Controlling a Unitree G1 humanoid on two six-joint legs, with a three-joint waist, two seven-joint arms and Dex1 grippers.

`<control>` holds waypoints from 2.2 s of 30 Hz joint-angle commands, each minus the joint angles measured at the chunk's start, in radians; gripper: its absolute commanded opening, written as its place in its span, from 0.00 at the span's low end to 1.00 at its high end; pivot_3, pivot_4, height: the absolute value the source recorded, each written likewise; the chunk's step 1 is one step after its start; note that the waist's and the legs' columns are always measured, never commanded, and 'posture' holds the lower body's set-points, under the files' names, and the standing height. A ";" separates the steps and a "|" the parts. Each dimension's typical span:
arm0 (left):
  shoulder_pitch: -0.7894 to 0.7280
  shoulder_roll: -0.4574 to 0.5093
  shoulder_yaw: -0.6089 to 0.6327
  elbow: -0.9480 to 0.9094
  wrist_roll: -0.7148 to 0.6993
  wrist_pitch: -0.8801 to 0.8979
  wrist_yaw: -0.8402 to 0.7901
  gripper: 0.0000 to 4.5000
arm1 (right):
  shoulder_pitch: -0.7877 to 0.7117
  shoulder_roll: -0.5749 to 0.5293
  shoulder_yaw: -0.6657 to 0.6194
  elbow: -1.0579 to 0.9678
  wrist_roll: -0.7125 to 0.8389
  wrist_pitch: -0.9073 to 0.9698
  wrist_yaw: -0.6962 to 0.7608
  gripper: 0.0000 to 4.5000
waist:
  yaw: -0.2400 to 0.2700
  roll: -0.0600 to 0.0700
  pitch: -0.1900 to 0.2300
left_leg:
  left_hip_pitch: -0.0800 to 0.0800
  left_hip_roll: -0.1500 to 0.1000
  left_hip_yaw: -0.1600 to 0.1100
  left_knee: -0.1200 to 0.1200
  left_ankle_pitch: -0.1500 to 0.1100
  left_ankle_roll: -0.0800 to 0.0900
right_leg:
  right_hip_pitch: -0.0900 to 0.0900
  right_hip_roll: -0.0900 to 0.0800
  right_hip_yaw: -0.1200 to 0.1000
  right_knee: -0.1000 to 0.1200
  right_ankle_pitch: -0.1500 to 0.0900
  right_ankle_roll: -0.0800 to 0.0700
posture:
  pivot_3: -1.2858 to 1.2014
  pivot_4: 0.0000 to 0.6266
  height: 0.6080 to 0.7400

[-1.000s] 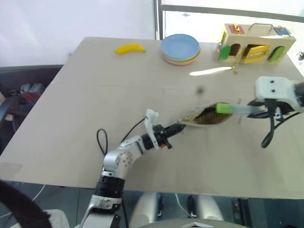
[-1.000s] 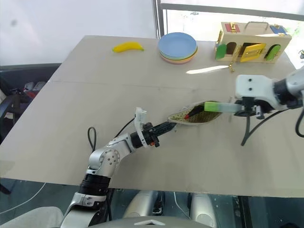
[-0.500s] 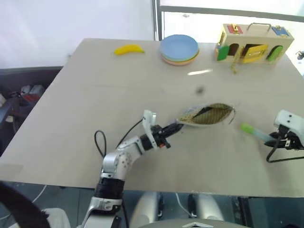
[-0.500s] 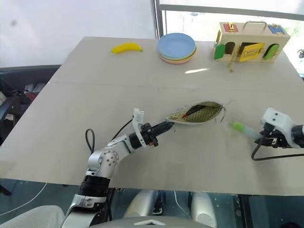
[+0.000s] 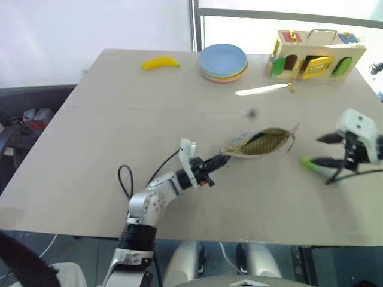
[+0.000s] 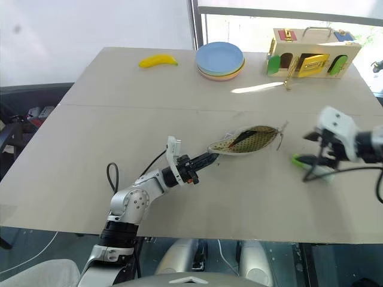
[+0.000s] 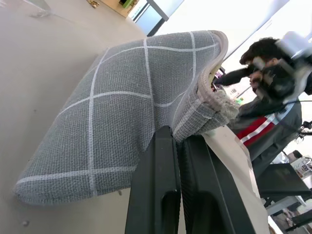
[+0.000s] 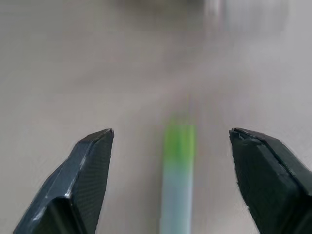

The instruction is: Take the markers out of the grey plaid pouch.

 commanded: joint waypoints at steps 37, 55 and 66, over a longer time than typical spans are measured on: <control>-0.043 -0.020 -0.019 -0.029 -0.075 0.127 -0.054 0.00 | -0.354 0.186 0.554 0.170 -0.543 -0.382 0.223 0.75 | -0.003 -0.001 0.001 | 0.000 -0.003 -0.001 0.000 0.001 -0.001 | 0.000 -0.001 -0.001 0.000 0.000 0.000 | 0.52 0.24 1.00; -0.065 -0.045 0.065 -0.034 -0.273 0.337 -0.004 0.00 | -0.403 0.179 0.586 0.051 -0.560 -0.222 0.249 1.00 | -0.004 -0.002 0.001 | -0.001 -0.003 -0.002 0.000 0.001 -0.002 | -0.001 -0.002 -0.001 0.000 0.000 0.000 | 0.52 0.24 1.00; -0.104 -0.054 0.105 0.089 -0.310 0.437 0.022 0.00 | -0.518 0.326 0.681 0.389 -0.675 -0.345 0.212 1.00 | -0.002 -0.002 0.001 | 0.000 -0.004 -0.001 0.001 0.002 -0.003 | 0.000 0.001 -0.004 0.001 0.000 0.000 | 0.52 0.24 1.00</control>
